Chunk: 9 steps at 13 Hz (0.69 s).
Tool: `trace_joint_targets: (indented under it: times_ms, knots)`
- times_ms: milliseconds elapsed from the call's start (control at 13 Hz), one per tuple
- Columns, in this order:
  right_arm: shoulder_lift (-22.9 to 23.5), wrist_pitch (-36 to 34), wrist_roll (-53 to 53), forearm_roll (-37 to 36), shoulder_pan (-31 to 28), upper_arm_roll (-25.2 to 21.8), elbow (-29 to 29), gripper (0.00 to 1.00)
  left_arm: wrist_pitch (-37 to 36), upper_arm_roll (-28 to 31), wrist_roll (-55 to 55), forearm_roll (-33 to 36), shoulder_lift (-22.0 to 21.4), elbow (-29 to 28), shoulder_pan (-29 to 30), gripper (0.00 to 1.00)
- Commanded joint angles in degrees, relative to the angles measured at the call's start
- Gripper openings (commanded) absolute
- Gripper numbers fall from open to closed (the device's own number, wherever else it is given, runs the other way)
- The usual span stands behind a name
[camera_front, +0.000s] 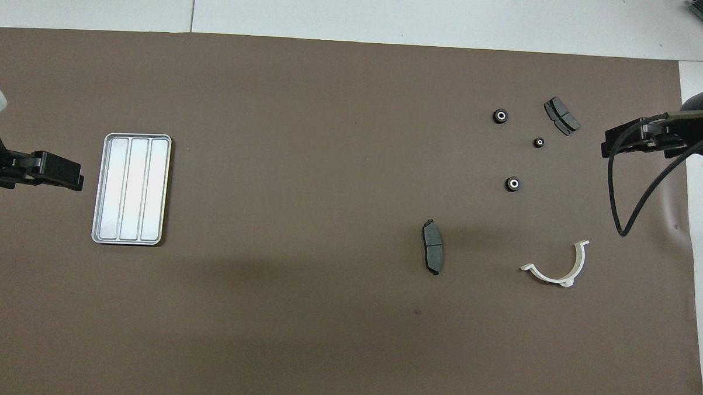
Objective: Pick bearing gear from pile to tray
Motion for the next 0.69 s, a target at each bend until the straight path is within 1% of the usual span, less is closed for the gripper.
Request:
trace_joint_targets:
  times_ms: [0, 307, 460, 613]
  knots:
    - [-1.2, 0.7, 0.0, -0.8, -0.5, 0.3, -1.6, 1.00, 0.1, -0.3, 0.1, 0.8, -0.3, -0.5, 0.6, 1.00]
    - [-1.3, 1.1, 0.2, 0.3, -1.2, 0.3, -2.2, 1.00, 0.1, -0.3, 0.1, 0.8, -0.3, -0.5, 0.6, 1.00]
    - [-2.2, 4.1, 1.1, 0.3, -0.4, 0.3, -4.9, 1.00, 0.1, -0.3, 0.1, 0.8, -0.3, -0.5, 0.6, 1.00]
    - [-3.3, 8.2, 1.0, 0.3, 0.2, 0.5, -9.6, 1.00, 0.1, -0.3, 0.1, 0.8, -0.3, -0.5, 0.6, 1.00]
